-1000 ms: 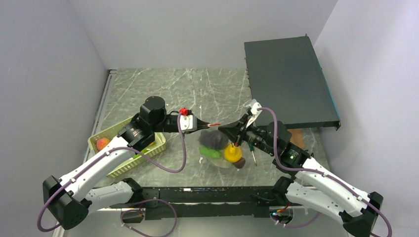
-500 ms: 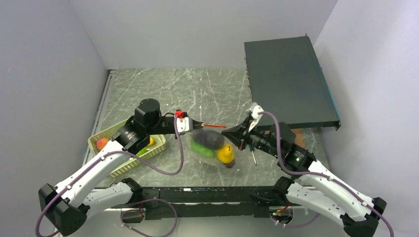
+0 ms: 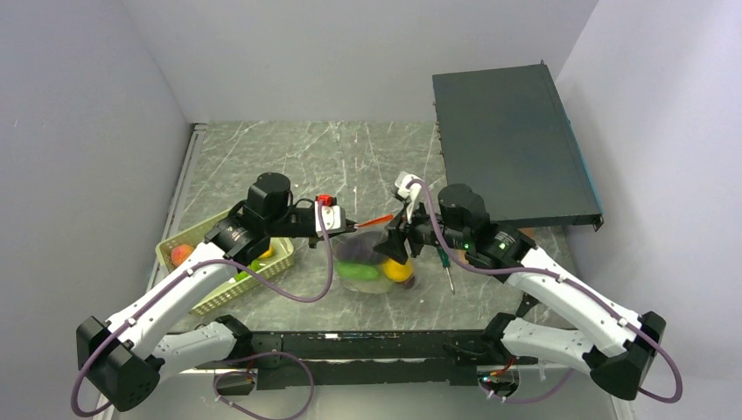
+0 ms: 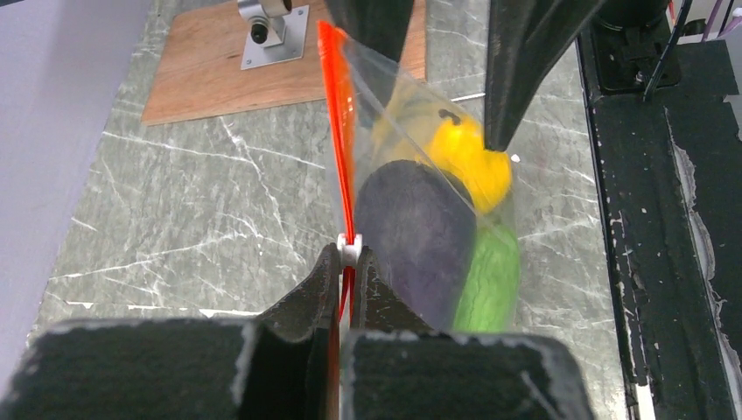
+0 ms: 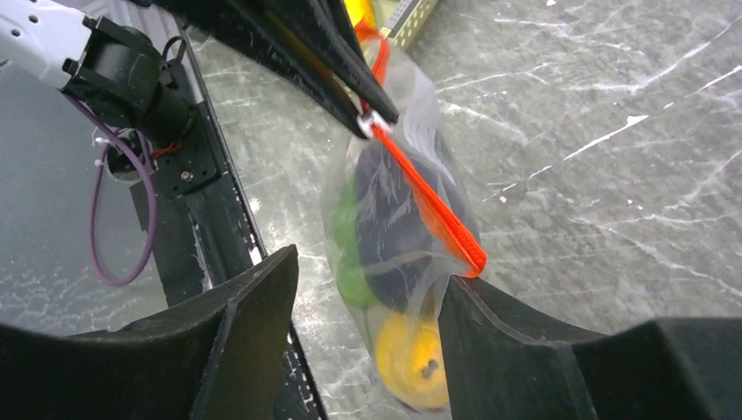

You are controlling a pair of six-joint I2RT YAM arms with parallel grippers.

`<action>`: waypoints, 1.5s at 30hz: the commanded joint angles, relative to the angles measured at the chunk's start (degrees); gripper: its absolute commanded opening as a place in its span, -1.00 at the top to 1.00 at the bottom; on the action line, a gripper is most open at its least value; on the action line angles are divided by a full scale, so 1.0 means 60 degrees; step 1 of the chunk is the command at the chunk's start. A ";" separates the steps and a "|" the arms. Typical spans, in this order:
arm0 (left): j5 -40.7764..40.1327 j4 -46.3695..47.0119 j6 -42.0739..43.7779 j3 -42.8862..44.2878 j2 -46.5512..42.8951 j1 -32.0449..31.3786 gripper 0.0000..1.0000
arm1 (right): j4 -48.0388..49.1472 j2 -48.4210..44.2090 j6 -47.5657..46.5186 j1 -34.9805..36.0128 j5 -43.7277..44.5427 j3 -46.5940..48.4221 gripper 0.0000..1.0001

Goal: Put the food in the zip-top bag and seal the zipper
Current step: Zip the zipper food storage bag at the center of the board.

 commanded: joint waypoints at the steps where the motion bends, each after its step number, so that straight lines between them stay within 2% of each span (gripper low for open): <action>1: 0.0581 0.0316 0.0089 0.0376 -0.0003 -0.0036 1.00 | -0.0271 0.0707 -0.0731 -0.0011 -0.0278 0.1311 -0.22; 6: 0.0639 0.0300 0.0096 0.0363 -0.0003 -0.0121 1.00 | -0.0730 0.1528 -0.1098 -0.0009 -0.0363 0.2204 -0.21; 10: 0.0598 0.0282 0.0144 0.0335 -0.0069 -0.0186 1.00 | -0.1016 0.1863 -0.1023 -0.0007 0.0201 0.2579 -0.22; 22: 0.0598 0.0250 0.0205 0.0333 -0.0376 -0.0198 1.00 | -0.1697 0.1039 -0.1087 -0.0011 0.1321 0.2579 -0.36; 27: 0.0716 0.0236 0.0195 0.0345 -0.0427 -0.0199 1.00 | -0.1442 0.1033 -0.1212 -0.0006 0.0577 0.2810 -0.44; 32: 0.0775 0.0181 0.0218 0.0347 -0.0442 -0.0295 1.00 | -0.1645 0.1802 -0.1330 -0.0012 -0.0160 0.3467 -0.43; 36: 0.0762 0.0142 0.0261 0.0341 -0.0450 -0.0394 1.00 | -0.1851 0.2141 -0.1557 -0.0016 -0.1147 0.3753 -0.32; 39: 0.0761 0.0132 0.0279 0.0334 -0.0511 -0.0445 1.00 | -0.2200 0.2421 -0.1748 -0.0015 -0.2047 0.3828 -0.09; 43: 0.0746 0.0131 0.0294 0.0314 -0.0557 -0.0473 1.00 | -0.2312 0.2529 -0.1740 -0.0007 -0.2197 0.3616 0.13; 45: 0.0746 0.0125 0.0294 0.0319 -0.0564 -0.0482 1.00 | -0.2223 0.2464 -0.1708 -0.0011 -0.2071 0.3445 0.18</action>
